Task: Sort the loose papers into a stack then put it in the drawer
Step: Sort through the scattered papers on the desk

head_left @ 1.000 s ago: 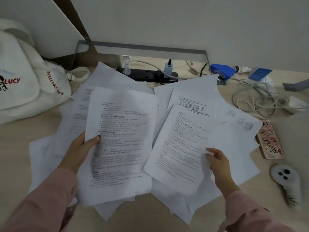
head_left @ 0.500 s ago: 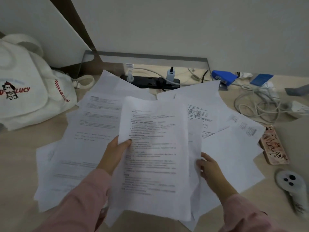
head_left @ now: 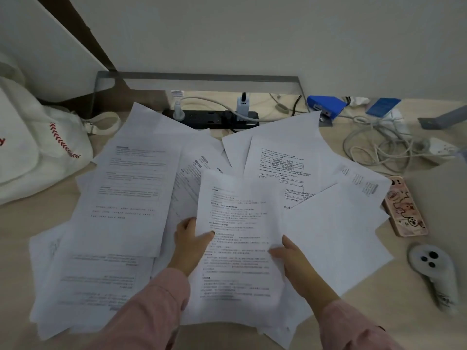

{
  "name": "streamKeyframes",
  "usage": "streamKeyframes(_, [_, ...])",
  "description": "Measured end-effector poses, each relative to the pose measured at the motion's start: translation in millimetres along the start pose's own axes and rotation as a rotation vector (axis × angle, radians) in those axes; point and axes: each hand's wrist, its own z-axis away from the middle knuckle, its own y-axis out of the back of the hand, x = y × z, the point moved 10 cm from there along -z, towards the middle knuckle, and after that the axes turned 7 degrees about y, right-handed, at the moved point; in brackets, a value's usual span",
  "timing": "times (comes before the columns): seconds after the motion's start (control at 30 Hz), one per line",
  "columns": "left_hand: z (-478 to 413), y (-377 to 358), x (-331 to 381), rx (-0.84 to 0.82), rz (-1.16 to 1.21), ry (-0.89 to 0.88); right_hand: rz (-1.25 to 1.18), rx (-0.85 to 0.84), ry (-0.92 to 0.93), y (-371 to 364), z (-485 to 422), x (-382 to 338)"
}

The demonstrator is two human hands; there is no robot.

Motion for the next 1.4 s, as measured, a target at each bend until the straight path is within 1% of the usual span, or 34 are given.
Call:
streamKeyframes(0.07, [3, 10, 11, 0.047, 0.081, -0.037, -0.042, -0.020, -0.013, -3, 0, -1])
streamKeyframes(0.1, [5, 12, 13, 0.034, 0.161, -0.025, -0.066, -0.035, -0.014, -3, -1, -2])
streamKeyframes(0.17, [11, 8, 8, -0.045, 0.291, 0.056, -0.092, -0.053, -0.004, -2, -1, -9])
streamKeyframes(0.2, [13, 6, 6, -0.082, 0.315, 0.085, -0.093, -0.063, -0.002, -1, -1, -12])
streamKeyframes(0.3, [17, -1, 5, -0.171, 0.397, 0.082, -0.059, -0.096, 0.009, 2, -5, -18])
streamKeyframes(0.43, [17, 0, 12, -0.157, 0.452, 0.056, -0.105, -0.084, -0.003, 9, -13, -18])
streamKeyframes(0.53, [15, 2, 13, -0.193, 0.473, 0.040, -0.125, -0.103, -0.006, 7, -17, -20])
streamKeyframes(0.6, [15, -2, 9, -0.237, 0.475, 0.058, -0.062, -0.124, -0.006, 6, -19, -19])
streamKeyframes(0.67, [14, -5, 7, -0.244, 0.445, 0.051, 0.017, -0.106, 0.033, 8, -21, -26])
streamKeyframes(0.7, [14, -4, 8, -0.224, 0.427, 0.038, 0.072, -0.062, 0.077, 13, -24, -33])
streamKeyframes(0.73, [13, -2, 8, -0.199, 0.395, 0.018, 0.180, 0.004, 0.142, 21, -27, -43])
streamKeyframes(0.77, [12, 1, 9, -0.174, 0.374, 0.004, 0.377, 0.097, 0.225, 33, -30, -56])
streamKeyframes(0.8, [10, 4, 9, -0.146, 0.364, -0.005, 0.654, 0.178, 0.314, 43, -32, -73])
streamKeyframes(0.83, [10, 8, 10, -0.123, 0.362, -0.014, 0.955, 0.209, 0.395, 46, -34, -87])
streamKeyframes(0.87, [9, 12, 10, -0.100, 0.356, -0.018, 1.205, 0.197, 0.459, 44, -36, -96])
streamKeyframes(0.9, [9, 15, 10, -0.076, 0.347, -0.017, 1.388, 0.152, 0.492, 42, -40, -99])
streamKeyframes(0.97, [8, 22, 8, -0.037, 0.336, -0.020, 1.607, 0.040, 0.490, 40, -48, -98])
streamKeyframes(1.07, [6, 29, 3, 0.004, 0.315, -0.032, 1.717, -0.037, 0.465, 39, -56, -100])
streamKeyframes(1.23, [7, 36, -10, 0.081, 0.318, 0.019, 1.838, -0.030, 0.482, 41, -57, -105])
streamKeyframes(1.3, [8, 37, -14, 0.098, 0.328, 0.036, 1.883, -0.023, 0.462, 45, -56, -103])
streamKeyframes(1.4, [9, 36, -18, 0.101, 0.338, 0.057, 1.838, -0.013, 0.403, 54, -54, -98])
